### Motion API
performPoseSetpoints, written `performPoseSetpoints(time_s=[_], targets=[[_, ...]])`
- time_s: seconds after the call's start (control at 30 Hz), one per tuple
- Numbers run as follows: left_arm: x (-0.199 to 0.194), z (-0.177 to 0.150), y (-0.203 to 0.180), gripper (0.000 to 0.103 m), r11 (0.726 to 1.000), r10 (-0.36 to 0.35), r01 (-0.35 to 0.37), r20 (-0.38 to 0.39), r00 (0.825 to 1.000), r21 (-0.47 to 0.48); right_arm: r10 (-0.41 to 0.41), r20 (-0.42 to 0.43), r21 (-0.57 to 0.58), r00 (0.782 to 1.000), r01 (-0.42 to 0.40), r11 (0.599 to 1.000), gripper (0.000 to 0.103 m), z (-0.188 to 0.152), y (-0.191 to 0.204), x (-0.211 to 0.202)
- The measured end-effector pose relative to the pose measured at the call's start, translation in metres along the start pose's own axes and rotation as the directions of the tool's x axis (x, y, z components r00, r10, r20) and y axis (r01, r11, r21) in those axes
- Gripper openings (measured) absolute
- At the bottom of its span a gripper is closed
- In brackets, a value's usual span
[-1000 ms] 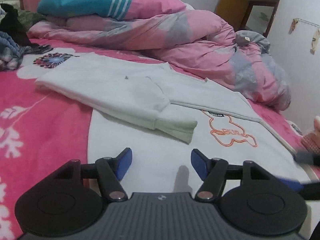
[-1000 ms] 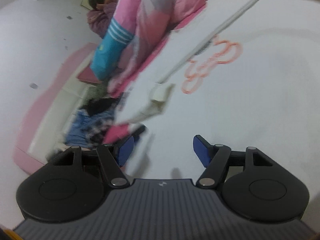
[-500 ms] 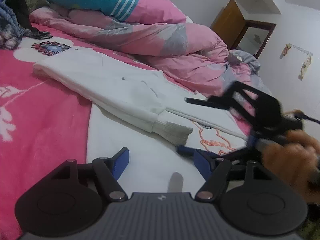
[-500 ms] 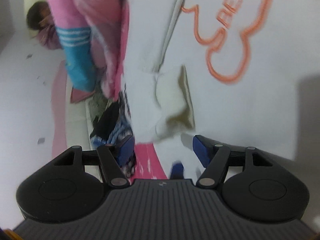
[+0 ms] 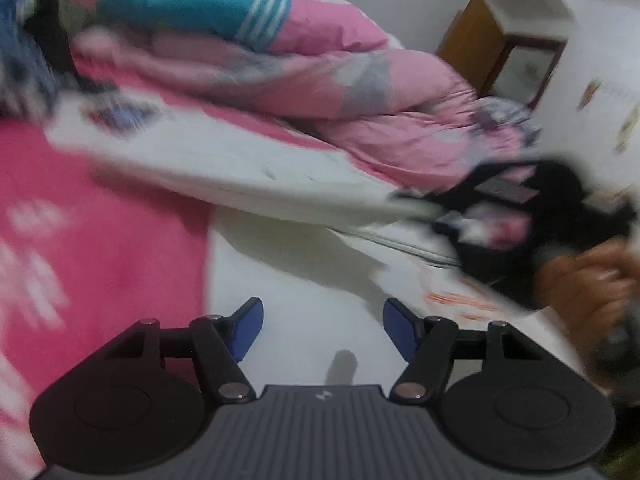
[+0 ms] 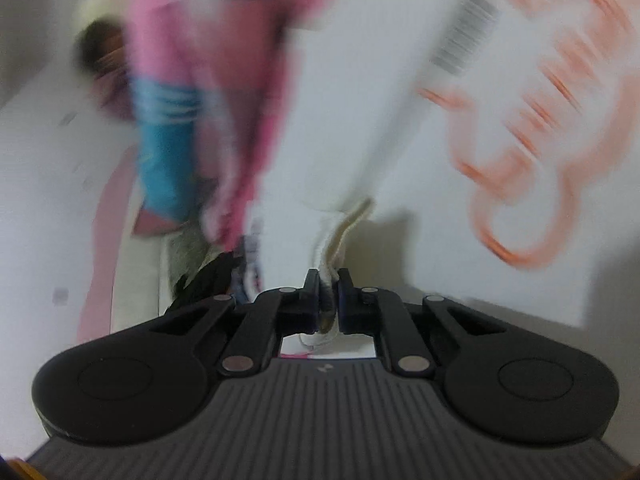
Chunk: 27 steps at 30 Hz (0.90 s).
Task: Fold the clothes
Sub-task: 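Pinch the white sleeve cuff with the right gripper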
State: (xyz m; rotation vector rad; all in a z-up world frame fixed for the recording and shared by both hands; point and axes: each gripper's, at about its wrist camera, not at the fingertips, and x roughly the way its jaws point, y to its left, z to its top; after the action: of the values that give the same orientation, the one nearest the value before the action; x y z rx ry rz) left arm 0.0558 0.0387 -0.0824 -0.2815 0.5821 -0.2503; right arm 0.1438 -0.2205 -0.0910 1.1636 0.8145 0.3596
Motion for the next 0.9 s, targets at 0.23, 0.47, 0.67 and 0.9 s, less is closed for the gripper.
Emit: performPoseSetpoints(time_s=[0.23,0.47,0.67,0.9], targets=[[0.07,0.044,0.003,0.068,0.95,0.298,-0.289,-0.078,0.951,0.115,0.075,0.057,-0.405,0.996,-0.045,0.913,0.006,0.036,0.083,-0.015],[0.086,0.037,-0.003,0.071,0.914,0.375,-0.359,-0.062,0.925,0.188,0.097,0.196,-0.541,0.976,0.026,0.84,0.006,0.117,0.107,-0.059],[0.087,0.036,-0.003,0.072,0.912,0.379,-0.362,-0.059,0.924,0.192,0.054,0.308,-0.546,0.95,0.13,0.828,0.006,0.195,0.091,-0.101],[0.088,0.036,-0.003,0.072,0.909,0.384,-0.366,-0.058,0.922,0.201,-0.009,0.359,-0.471,0.933,0.19,0.862,0.006,0.231,0.042,-0.118]])
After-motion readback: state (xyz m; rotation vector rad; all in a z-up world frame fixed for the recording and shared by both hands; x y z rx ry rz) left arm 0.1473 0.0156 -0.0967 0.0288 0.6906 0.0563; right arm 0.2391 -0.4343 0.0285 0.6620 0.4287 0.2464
